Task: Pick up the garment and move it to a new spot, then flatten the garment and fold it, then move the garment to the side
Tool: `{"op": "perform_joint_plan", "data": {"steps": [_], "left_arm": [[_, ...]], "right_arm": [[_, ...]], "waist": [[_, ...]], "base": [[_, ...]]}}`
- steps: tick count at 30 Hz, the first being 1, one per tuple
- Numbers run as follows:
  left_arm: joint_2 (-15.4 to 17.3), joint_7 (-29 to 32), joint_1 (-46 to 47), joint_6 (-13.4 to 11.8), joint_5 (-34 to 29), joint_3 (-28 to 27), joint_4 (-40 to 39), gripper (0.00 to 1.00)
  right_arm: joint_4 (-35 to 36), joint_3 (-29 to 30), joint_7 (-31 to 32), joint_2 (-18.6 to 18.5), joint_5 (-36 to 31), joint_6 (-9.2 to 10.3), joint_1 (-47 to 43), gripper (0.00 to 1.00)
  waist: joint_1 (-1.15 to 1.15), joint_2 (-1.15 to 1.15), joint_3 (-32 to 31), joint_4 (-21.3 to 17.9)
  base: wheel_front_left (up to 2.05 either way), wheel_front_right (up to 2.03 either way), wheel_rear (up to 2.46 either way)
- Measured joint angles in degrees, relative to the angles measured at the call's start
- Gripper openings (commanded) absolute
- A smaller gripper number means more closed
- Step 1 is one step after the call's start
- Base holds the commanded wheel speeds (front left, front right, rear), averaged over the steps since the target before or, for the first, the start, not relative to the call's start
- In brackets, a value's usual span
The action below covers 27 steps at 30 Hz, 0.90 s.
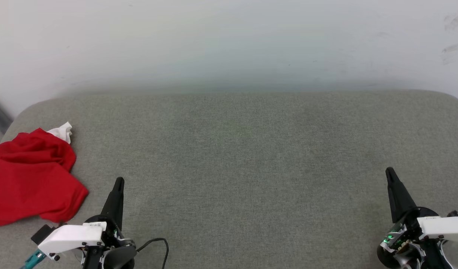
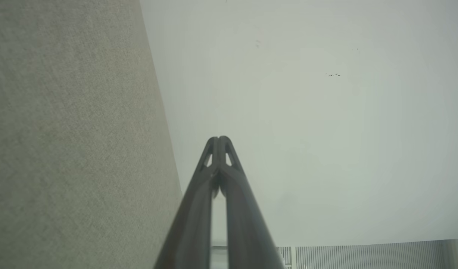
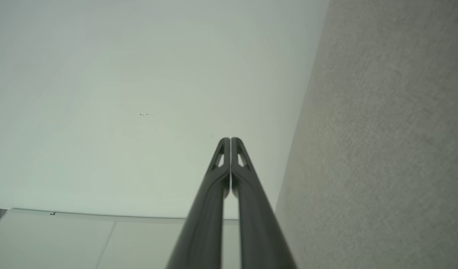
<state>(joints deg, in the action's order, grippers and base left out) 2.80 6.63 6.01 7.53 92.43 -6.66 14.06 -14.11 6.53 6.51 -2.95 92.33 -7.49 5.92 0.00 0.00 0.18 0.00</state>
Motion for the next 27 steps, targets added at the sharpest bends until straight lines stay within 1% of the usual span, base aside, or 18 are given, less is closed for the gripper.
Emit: {"op": "perform_joint_plan", "data": {"steps": [1,5,10,15,21,27], "left_arm": [[-0.01,0.0,-0.12,-0.01,0.0,0.03,0.26,1.0],[-0.21,-0.29,-1.75,-0.04,0.0,0.57,1.67,1.0],[-0.22,-1.82,-1.77,-0.04,-0.32,2.24,0.77,1.0],[-0.21,-3.24,-1.75,-0.04,-2.29,3.7,-0.23,1.0],[-0.21,-4.8,-1.66,-0.05,-6.25,5.1,-1.94,1.0],[-0.2,-6.19,-1.52,-0.05,-11.69,6.3,-3.32,1.0]], "right_arm": [[-0.26,0.0,0.0,0.01,-0.01,-0.01,-0.12,1.0],[-1.57,-0.19,-0.4,0.07,-0.04,0.01,-1.88,1.0],[-0.64,-1.1,-1.77,0.09,-0.89,0.01,-1.96,1.0],[0.54,-1.75,-3.16,0.1,-2.81,0.01,-2.5,1.0],[2.21,-2.64,-4.71,0.11,-7.43,0.01,-2.54,1.0],[3.76,-3.52,-6.15,0.12,-14.0,0.01,-2.73,1.0]], "waist": [[0.0,0.0,0.0,0.0],[0.0,0.0,0.0,0.0],[0.0,0.0,-0.04,-0.01],[0.0,0.0,-0.12,0.01],[0.0,0.0,-0.16,0.07],[0.0,0.0,-0.22,0.2]], "base": [[0.0,0.0,0.0],[0.0,0.0,0.0],[0.0,0.0,0.0],[0.0,0.0,0.0],[0.0,0.0,0.0],[0.0,0.0,0.0]]}}
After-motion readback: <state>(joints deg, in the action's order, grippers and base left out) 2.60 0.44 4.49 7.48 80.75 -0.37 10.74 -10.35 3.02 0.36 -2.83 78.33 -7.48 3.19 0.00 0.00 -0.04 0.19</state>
